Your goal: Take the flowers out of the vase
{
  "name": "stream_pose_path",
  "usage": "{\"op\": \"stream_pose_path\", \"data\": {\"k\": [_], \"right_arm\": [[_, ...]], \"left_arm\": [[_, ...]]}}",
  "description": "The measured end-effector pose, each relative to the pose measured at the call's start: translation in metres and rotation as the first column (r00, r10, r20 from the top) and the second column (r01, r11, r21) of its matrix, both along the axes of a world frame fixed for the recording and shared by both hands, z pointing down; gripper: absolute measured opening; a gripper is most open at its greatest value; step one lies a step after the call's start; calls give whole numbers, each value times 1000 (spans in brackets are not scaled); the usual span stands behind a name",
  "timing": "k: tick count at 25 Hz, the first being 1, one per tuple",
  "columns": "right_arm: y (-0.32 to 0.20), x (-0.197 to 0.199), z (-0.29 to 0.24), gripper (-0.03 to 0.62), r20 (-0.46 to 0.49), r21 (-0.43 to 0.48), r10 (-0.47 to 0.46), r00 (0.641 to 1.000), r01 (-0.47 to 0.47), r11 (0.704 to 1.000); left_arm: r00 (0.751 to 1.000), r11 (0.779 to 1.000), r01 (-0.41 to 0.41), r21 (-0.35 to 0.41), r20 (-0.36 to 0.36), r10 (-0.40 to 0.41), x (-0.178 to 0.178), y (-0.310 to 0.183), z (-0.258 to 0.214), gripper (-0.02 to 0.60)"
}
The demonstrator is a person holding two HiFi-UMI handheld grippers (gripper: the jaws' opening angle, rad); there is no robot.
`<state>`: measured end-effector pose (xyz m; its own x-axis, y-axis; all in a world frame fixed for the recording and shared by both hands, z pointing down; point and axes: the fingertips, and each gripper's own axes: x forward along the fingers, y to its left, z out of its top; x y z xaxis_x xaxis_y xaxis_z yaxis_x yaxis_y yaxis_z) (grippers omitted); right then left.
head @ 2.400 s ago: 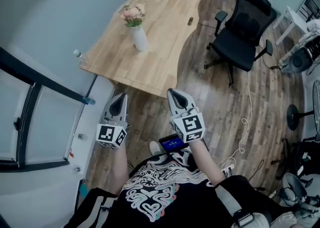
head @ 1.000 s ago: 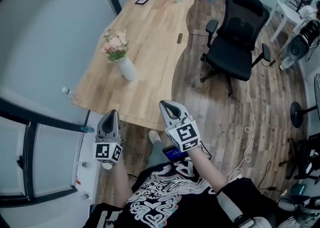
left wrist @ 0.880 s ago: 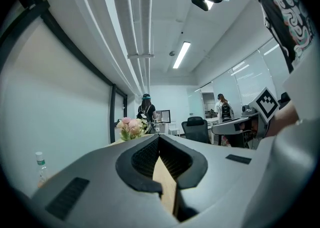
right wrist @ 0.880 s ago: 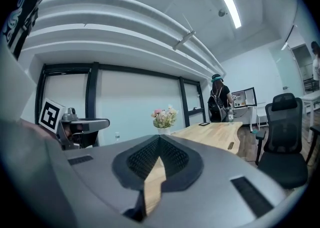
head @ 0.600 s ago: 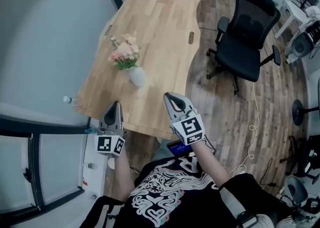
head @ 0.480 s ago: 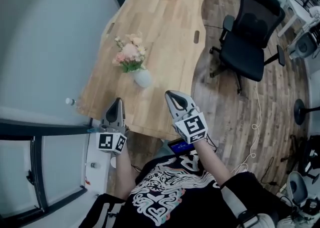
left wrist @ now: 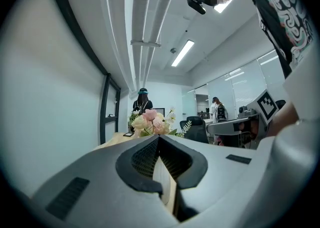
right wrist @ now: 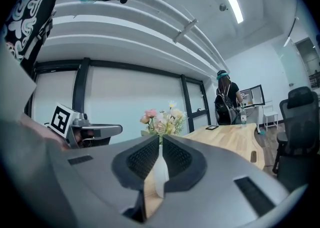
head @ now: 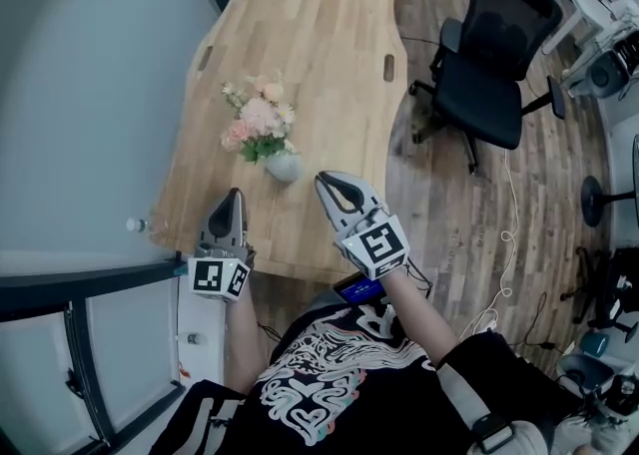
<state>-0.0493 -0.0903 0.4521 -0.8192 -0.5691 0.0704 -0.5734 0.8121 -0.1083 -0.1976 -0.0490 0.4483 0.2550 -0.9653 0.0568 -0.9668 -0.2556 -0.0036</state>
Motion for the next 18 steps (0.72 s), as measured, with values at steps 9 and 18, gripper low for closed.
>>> {"op": "stream_pose_path", "data": {"k": [9, 18], "right_arm": [[-9, -6, 8, 8, -50, -9, -10, 999, 9, 1000], [-20, -5, 17, 11, -76, -25, -33, 997, 32, 999]], "left_arm": [[1000, 1000, -17, 4, -1, 17, -6, -17, 1, 3], [1000, 1000, -13, -10, 10, 13, -3, -29, 5, 3]]}}
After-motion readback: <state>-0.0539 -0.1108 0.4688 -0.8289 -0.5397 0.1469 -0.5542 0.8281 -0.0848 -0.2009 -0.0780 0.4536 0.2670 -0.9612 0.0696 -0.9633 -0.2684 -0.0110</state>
